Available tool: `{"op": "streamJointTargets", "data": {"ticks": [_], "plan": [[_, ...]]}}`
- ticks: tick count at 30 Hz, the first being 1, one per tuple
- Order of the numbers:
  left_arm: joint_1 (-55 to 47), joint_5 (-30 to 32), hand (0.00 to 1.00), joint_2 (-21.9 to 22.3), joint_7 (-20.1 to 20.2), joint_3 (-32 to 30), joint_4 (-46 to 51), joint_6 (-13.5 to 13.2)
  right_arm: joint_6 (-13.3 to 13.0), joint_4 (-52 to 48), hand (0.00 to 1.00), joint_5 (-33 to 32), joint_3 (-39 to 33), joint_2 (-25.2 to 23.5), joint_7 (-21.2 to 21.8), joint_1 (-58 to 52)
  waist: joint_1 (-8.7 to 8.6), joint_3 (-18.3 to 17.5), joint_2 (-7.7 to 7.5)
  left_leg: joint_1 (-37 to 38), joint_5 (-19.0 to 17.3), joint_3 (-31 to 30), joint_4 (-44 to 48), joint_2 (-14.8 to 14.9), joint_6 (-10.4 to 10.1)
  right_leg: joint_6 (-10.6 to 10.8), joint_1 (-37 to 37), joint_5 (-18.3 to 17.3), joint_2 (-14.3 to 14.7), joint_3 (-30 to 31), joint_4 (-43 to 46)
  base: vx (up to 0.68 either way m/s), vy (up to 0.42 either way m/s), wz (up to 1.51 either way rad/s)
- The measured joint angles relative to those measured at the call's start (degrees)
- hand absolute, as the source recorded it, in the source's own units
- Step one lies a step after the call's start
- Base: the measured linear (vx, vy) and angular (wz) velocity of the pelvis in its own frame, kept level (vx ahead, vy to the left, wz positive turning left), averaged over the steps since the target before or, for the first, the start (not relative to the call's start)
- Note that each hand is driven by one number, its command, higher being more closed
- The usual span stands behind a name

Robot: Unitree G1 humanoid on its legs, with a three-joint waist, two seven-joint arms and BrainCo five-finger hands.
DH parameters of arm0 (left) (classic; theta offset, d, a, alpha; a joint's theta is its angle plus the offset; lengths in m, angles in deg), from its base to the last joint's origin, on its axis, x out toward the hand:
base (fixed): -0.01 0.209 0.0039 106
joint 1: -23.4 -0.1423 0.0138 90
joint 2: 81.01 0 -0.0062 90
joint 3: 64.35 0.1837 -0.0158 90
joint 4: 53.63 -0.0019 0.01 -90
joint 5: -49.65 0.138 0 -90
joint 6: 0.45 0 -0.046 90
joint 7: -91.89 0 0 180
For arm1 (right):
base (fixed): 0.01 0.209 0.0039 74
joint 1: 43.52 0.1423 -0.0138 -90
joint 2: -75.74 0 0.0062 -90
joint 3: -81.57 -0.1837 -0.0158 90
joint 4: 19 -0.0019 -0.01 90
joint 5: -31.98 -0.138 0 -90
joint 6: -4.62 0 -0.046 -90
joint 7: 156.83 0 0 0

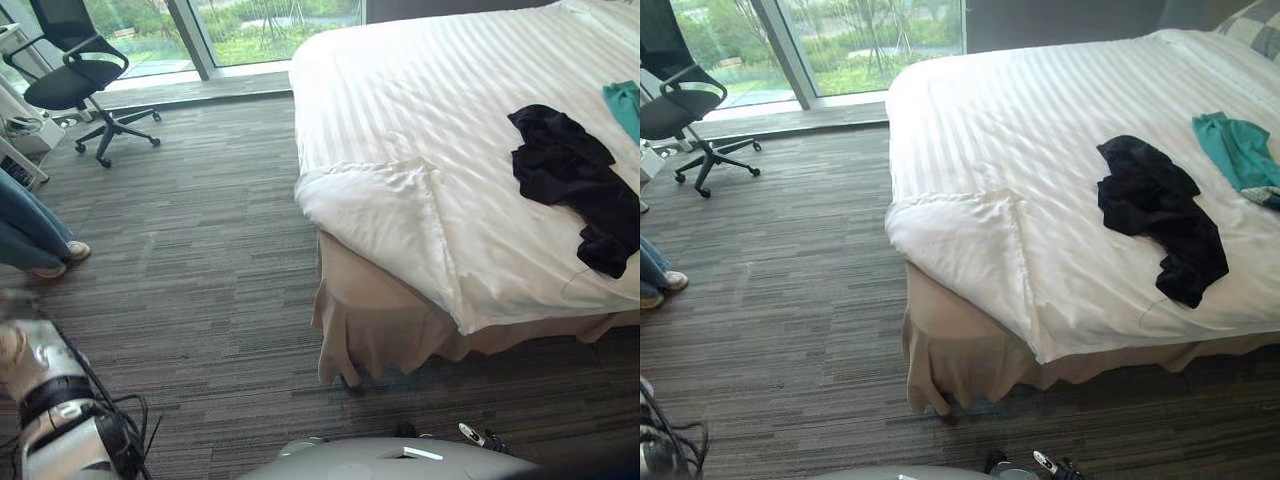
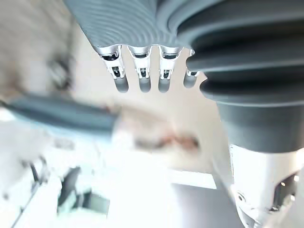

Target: Tidy the bed and pick cloth on bed and put in laundry

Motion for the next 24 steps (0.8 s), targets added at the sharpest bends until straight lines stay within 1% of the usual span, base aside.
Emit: {"op": "streamJointTargets", "data": {"ticks": [1, 2, 4, 5, 6, 7, 8, 9, 10, 11, 12, 13, 14, 15, 16, 17, 18, 20, 21, 22, 24], "plan": [[2.82, 6.23, 0.0, -1.07, 1.24, 5.17, 2.15, 2.21, -0.02, -0.44, 0.0, -0.24, 0.03, -0.05, 0.03, -0.39, -0.3, 0.01, 0.03, 0.43, 0.02, 0.39, -0.01, -0.03, -0.03, -0.01, 0.16, 0.0, 0.0, 0.41, 0.01, 0.08, 0.033, -0.24], [4.29, 9.45, 0.0, -1.4, 2.01, 7.89, 2.83, 3.01, -0.05, -0.66, 0.0, -0.37, 0.02, -0.13, 0.05, -0.62, -0.68, 0.0, 0.04, 0.6, 0.02, 0.84, -0.02, -0.06, -0.03, -0.02, 0.27, 0.01, -0.02, 0.5, 0.01, 0.06, 0.031, -0.16], [9.11, 17.88, 0.0, -2.3, 5.05, 18.02, 5.98, 6.7, -0.04, -1.13, 0.0, -0.41, 0.01, -0.39, 0.38, -0.87, -2.61, 0.01, -0.01, 0.93, 0.02, 2.13, -0.02, -0.28, -0.03, -0.05, 0.26, 0.04, -0.2, 1.39, 0.02, 0.04, 0.032, -0.18], [10.16, 19.31, 0.0, -2.28, 5.93, 20.31, 6.32, 7.5, -0.03, -1.11, 0.0, -0.4, 0.01, -0.4, 0.45, -0.88, -2.99, 0.04, -0.05, 1.19, 0.02, 2.82, -0.04, -0.39, -0.03, -0.05, 0.27, 0.04, -0.28, 1.93, 0.02, 0.04, 0.038, -0.41], [11.51, 21.62, 0.0, -2.17, 7.88, 24.77, 7.19, 9.42, -0.03, -1.13, 0.0, -0.4, 0.01, -0.4, 0.65, -0.99, -3.46, 0.05, -0.06, 1.74, 0.02, 3.85, 0.02, -0.64, -0.03, -0.05, 0.36, 0.04, -0.47, 2.73, 0.02, 0.01, 0.034, -0.48], [12.98, 23.95, 0.0, -1.85, 9.87, 29.31, 7.47, 11.26, -0.02, -1.27, 0.0, -0.34, -0.03, -0.41, 0.93, -1.23, -4.53, 0.05, -0.06, 1.79, 0.02, 4.76, 0.19, -0.91, -0.02, -0.04, 0.39, 0.05, -0.71, 3.53, 0.03, 0.01, 0.038, -0.42], [13.81, 25.34, 0.0, -1.51, 10.85, 31.4, 7.51, 12.31, -0.02, -1.4, 0.0, -0.31, -0.07, -0.44, 1.17, -1.44, -5.17, 0.06, -0.04, 1.83, 0.03, 4.89, 0.25, -1.01, -0.01, -0.03, 0.38, 0.05, -0.84, 3.63, 0.03, 0.0, 0.021, -0.25], [15.52, 27.52, 0.0, -0.17, 12.23, 35.3, 7.53, 14.22, -0.01, -1.61, 0.0, -0.22, -0.25, -0.5, 1.53, -1.89, -6.1, 0.08, -0.02, 1.86, 0.03, 5.33, 0.29, -1.21, -0.01, 0.01, 0.25, 0.08, -1.01, 3.97, 0.03, 0.0, 0.022, -0.23], [17.01, 29.3, 0.0, 1.1, 13.38, 39.16, 7.48, 16.03, 0.01, -1.86, 0.0, -0.2, -0.25, -0.5, 1.69, -2.21, -6.34, 0.24, -0.03, 1.94, 0.03, 6.26, 0.41, -1.33, 0.0, 0.02, -0.13, 0.08, -1.06, 4.96, 0.22, 0.0, 0.021, -0.29], [17.58, 30.35, 0.0, 1.65, 13.82, 40.92, 7.41, 16.81, 0.0, -2.13, 0.0, -0.19, -0.26, -0.5, 1.72, -2.33, -6.37, 0.35, 0.03, 1.82, 0.04, 6.55, 0.59, -1.33, 0.01, 0.03, -0.55, 0.08, -1.08, 5.31, 0.56, -0.01, 0.013, -0.32], [18.94, 32.14, 0.0, 2.79, 14.57, 43.88, 6.85, 18.6, 0.0, -2.53, 0.0, -0.19, -0.26, -0.48, 1.84, -2.42, -6.7, 0.86, 0.04, 1.51, 0.12, 6.93, 1.28, -1.4, 0.14, 0.04, -1.19, 0.06, -1.26, 5.83, 1.2, -0.01, 0.002, -0.28], [20.02, 33.04, 0.0, 3.8, 15.4, 46.13, 6.0, 20.36, -0.01, -3.41, 0.0, -0.19, -0.26, -0.4, 2.03, -2.41, -7.39, 1.67, 0.27, 1.3, 0.52, 7.51, 1.59, -1.55, 0.75, 0.01, -2.24, -0.01, -1.44, 6.4, 2.32, -0.01, -0.001, -0.24], [20.82, 33.95, 0.0, 4.42, 15.58, 46.8, 5.04, 21.19, -0.03, -4.0, 0.0, -0.19, -0.24, -0.34, 2.16, -2.36, -7.71, 2.19, 0.39, 1.04, 0.7, 7.73, 1.75, -1.62, 1.03, -0.01, -2.74, -0.04, -1.55, 6.57, 2.88, -0.04, 0.001, -0.16], [22.69, 34.88, 0.0, 5.11, 15.77, 48.42, 2.68, 22.96, -0.06, -5.11, 0.0, -0.19, -0.25, -0.21, 2.6, -2.12, -8.31, 2.89, 0.75, -0.41, 1.18, 7.78, 2.16, -1.85, 1.45, -0.1, -4.69, -0.31, -1.93, 6.64, 4.3, -0.06, -0.001, -0.08], [23.87, 35.26, 0.0, 5.39, 15.78, 49.02, 1.49, 23.87, -0.08, -5.57, 0.0, -0.19, -0.24, -0.11, 2.8, -1.84, -8.76, 3.45, 0.92, -0.91, 1.53, 7.84, 2.09, -1.94, 1.51, -0.12, -5.67, -0.36, -2.06, 6.76, 5.01, -0.11, 0.0, -0.06], [26.48, 36.48, 0.0, 6.14, 15.76, 49.9, -0.89, 25.48, -0.12, -6.26, 0.0, -0.2, -0.23, 0.05, 3.11, -1.18, -9.37, 4.96, 0.85, -2.17, 2.09, 7.84, 2.14, -2.4, 1.73, -0.01, -7.68, -1.23, -2.62, 7.49, 6.79, -0.13, -0.009, -0.1], [28.6, 37.06, 0.0, 6.87, 15.76, 50.64, -2.39, 26.48, -0.29, -7.05, 0.0, -0.2, -0.24, 0.47, 3.57, -0.61, -9.59, 6.79, 1.18, -3.05, 2.35, 7.97, 2.12, -2.53, 2.03, -0.12, -9.73, -1.67, -2.77, 8.12, 8.62, -0.14, -0.01, -0.13], [30.67, 37.49, 0.0, 7.31, 15.76, 51.68, -4.04, 27.39, -0.67, -8.38, 0.0, -0.23, -0.23, 1.08, 4.14, 0.12, -10.33, 8.87, 1.47, -4.89, 2.51, 8.66, 2.15, -2.56, 2.28, -0.22, -12.92, -2.02, -2.88, 8.56, 10.95, -0.12, -0.019, -0.14], [31.53, 38.74, 0.0, 7.31, 15.78, 52.06, -4.94, 27.79, -0.93, -8.53, 0.0, -0.26, -0.23, 1.35, 4.41, 0.92, -11.02, 10.01, 1.43, -5.7, 2.64, 9.21, 2.17, -2.57, 2.48, -0.31, -14.29, -2.12, -2.92, 8.76, 11.99, -0.15, -0.026, -0.19], [33.23, 40.11, 0.0, 7.7, 16.09, 52.67, -6.4, 28.93, -1.44, -9.6, 0.0, -0.5, -0.16, 1.76, 4.94, 1.68, -11.67, 11.67, 1.16, -7.05, 2.75, 9.54, 2.25, -2.66, 2.64, -0.41, -16.94, -2.24, -2.93, 9.53, 13.97, -0.12, -0.022, -0.18], [35.27, 41.61, 0.0, 8.31, 17.19, 53.33, -7.8, 30.34, -2.19, -10.7, 0.0, -1.04, -0.01, 2.59, 5.52, 2.33, -12.13, 13.61, 1.08, -8.85, 2.75, 9.58, 2.67, -2.89, 2.65, -0.39, -19.69, -2.67, -3.36, 9.76, 16.21, -0.13, -0.024, -0.08]]}}
